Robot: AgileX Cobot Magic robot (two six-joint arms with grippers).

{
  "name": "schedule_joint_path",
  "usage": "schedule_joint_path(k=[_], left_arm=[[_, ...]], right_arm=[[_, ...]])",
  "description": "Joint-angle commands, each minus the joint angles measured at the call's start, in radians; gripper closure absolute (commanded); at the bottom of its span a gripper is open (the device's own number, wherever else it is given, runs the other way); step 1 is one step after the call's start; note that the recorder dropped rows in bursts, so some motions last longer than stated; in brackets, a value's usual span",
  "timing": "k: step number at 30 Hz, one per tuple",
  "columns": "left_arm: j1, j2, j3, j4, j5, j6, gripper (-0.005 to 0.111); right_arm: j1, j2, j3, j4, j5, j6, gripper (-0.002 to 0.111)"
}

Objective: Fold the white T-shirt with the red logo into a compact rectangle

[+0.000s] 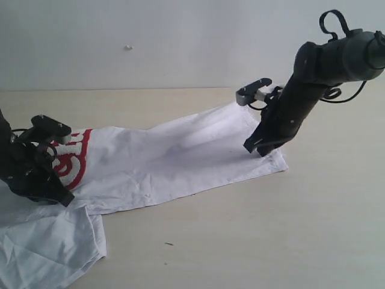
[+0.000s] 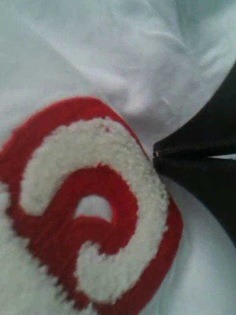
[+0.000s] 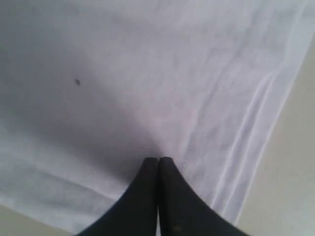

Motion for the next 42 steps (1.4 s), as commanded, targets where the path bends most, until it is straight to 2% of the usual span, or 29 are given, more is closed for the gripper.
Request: schedule_joint_path(k=[1, 10, 18, 22, 25, 27, 34, 42], left_arm=[[0.006, 0.040, 0.003, 0.007, 0.003, -0.029, 0.107], [0.010, -0.032, -0.001, 0.005, -0.003, -0.107, 0.107], [0.076, -0.135, 0.001, 0.001, -0.037, -0.250, 0.107], [0.092, -0.147, 0.001, -0.006, -0.033, -0.259, 0.107], [0.083, -0.147, 0.001, -0.031, -0.038, -0.256, 0.107], [0.071, -0.147, 0.001, -0.047, -0.073, -0.241, 0.107], [0.044, -0.099, -0.011, -0.059, -0.225, -0.224, 0.107], [0.109, 0.075, -0.151, -0.055, -0.203, -0.224, 0.107]], right_arm=[[0.000, -0.004, 0.075, -0.075, -0.061, 0.073, 0.108], [0.010, -0.030, 0.232, -0.102, -0.043, 0.089, 0.108], [0.012, -0.208, 0.411, -0.124, -0.072, 0.152, 0.108], [0.012, -0.276, 0.451, -0.201, -0.072, 0.223, 0.108], [0.012, -0.314, 0.451, -0.254, -0.112, 0.302, 0.108], [0.015, -0.349, 0.446, -0.240, -0.170, 0.286, 0.108], [0.024, -0.360, 0.359, -0.021, -0.327, 0.208, 0.108], [0.022, -0.121, 0.127, -0.097, -0.252, 0.279, 0.108]])
